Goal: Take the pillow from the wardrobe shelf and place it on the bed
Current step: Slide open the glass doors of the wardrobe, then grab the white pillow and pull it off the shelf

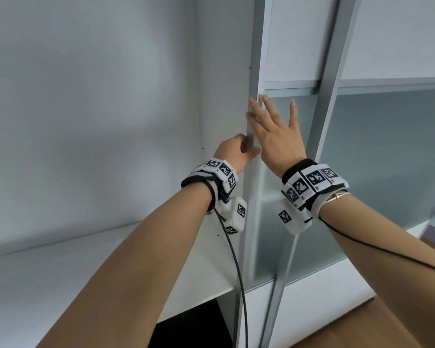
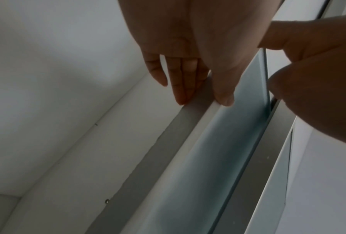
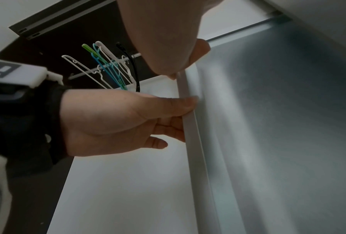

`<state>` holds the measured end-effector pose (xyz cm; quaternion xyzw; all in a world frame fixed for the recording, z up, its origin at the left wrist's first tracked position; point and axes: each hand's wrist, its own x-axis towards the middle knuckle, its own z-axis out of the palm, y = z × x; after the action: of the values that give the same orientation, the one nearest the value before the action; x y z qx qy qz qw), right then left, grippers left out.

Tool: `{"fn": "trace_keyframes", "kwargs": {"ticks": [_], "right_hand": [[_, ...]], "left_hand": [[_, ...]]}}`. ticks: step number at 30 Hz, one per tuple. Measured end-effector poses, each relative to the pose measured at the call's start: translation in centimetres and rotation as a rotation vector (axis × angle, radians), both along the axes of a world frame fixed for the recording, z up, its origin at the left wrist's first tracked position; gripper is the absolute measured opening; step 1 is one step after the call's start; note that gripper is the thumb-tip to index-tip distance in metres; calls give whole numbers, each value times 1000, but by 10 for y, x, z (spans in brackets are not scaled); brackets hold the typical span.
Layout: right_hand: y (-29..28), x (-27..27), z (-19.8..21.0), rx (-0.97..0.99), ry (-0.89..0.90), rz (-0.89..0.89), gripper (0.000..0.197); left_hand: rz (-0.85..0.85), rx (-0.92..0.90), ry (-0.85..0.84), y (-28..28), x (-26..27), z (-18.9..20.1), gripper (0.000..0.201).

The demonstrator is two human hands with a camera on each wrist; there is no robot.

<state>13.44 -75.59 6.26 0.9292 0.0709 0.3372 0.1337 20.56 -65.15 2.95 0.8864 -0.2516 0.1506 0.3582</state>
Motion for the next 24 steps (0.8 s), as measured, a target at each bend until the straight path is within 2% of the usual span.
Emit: {"fn": "trace_keyframes", "kwargs": {"ticks": [7,9,12,18,24], "right_hand": [[-11,4,-2,57,-22,11,63],[-11,7,-4,86,-57,23,53],[-4,13,-11,130,-161,61,51],[67,24,-36,273,-254,254,49],[177,33,-79,315,-128,441,30]], "left_hand": [[20,-14,-6,-15,0,-1,35],[-2,-64,17,-13,-3,-4,36],[5,-157,54,9,-6,-12,38],[246,-169,146,128,-13,-49,25],[506,-69,244,273,-45,-96,24]]}}
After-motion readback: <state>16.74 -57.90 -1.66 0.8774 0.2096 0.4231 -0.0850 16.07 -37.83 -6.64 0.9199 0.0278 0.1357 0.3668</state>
